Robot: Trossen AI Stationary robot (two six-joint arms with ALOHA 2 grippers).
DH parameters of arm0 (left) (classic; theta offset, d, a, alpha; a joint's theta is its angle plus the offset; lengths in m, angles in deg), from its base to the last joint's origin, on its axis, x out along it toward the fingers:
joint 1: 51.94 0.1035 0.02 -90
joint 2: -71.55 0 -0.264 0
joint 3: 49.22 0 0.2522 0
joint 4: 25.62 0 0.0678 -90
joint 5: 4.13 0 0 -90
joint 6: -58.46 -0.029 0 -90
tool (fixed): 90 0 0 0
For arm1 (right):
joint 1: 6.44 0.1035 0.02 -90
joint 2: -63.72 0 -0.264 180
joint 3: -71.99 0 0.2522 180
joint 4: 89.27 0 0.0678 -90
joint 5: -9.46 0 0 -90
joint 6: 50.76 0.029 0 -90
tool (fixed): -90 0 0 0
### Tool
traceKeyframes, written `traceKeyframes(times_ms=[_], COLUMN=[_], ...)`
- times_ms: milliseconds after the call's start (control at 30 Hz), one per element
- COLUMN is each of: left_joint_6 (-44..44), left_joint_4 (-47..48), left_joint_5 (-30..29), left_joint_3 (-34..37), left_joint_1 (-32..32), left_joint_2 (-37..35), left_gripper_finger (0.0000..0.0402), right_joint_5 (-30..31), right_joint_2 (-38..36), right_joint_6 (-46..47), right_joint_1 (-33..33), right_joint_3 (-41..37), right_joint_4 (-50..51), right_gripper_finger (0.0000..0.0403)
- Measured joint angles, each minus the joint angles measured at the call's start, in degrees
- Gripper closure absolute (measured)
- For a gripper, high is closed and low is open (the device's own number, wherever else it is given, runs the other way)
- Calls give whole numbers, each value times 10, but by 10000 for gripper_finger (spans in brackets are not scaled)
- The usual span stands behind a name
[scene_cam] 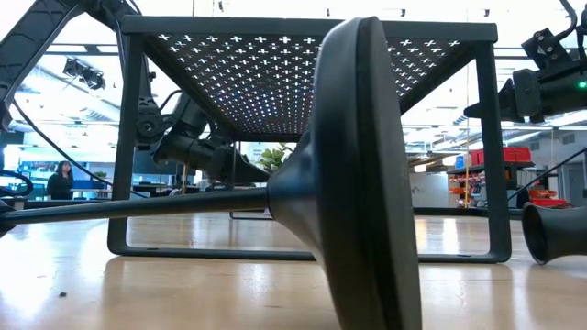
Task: Pick & Place candle stick holders
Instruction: Align the purple glass candle holder with the other purple glass candle holder on the shelf
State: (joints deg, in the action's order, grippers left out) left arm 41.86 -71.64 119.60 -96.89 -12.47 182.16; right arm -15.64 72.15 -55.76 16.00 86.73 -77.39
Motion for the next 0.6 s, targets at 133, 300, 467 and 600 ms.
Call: traceKeyframes(times_ms=[133,300,467,600], left_joint_6=[12,10,10,10], left_joint_4=[-11,-12,-19,-24], left_joint_5=[44,69,96,104], left_joint_3=[0,0,0,-5], left_joint_1=[5,6,6,1], left_joint_2=[0,0,0,0], left_gripper_finger=[145,145,145,145], right_joint_5=[0,0,0,0], right_joint_2=[0,0,0,0], right_joint_6=[0,0,0,0], right_joint_1=[0,0,0,0], right_joint_3=[0,0,0,0], right_joint_4=[0,0,0,0], right_gripper_finger=[273,273,273,273])
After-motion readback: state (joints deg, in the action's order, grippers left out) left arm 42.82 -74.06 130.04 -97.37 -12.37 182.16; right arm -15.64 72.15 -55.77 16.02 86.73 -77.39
